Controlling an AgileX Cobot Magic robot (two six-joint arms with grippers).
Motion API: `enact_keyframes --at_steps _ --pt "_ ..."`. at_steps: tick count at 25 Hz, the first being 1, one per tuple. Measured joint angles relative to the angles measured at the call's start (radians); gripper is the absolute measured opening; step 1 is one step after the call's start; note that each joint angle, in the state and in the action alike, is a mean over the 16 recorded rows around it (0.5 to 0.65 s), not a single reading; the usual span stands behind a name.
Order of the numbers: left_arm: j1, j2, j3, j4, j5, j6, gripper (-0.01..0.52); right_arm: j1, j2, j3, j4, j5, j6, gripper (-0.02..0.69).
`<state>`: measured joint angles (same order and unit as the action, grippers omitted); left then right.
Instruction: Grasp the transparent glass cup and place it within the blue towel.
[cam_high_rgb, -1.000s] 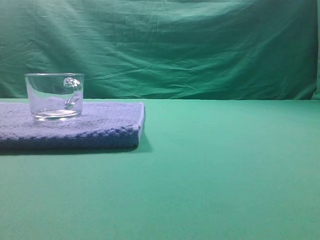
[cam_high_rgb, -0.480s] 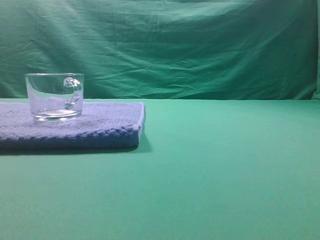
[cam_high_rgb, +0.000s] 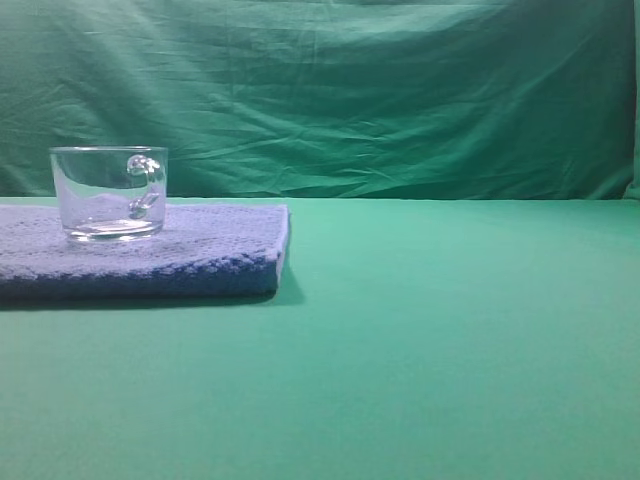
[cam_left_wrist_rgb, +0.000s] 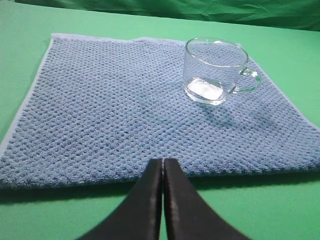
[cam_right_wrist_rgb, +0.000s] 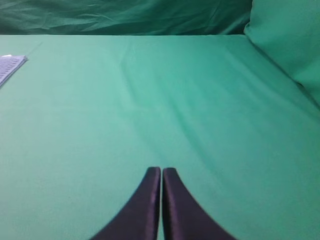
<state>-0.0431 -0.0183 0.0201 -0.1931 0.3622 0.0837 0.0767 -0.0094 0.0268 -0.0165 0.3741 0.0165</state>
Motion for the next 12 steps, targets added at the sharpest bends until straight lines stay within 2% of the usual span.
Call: enact_keyframes --at_steps 12 --pt "0.000 0.000 0.000 0.000 0.000 0.000 0.000 0.000 0.000 0.000 -0.002 0.000 0.000 0.000"
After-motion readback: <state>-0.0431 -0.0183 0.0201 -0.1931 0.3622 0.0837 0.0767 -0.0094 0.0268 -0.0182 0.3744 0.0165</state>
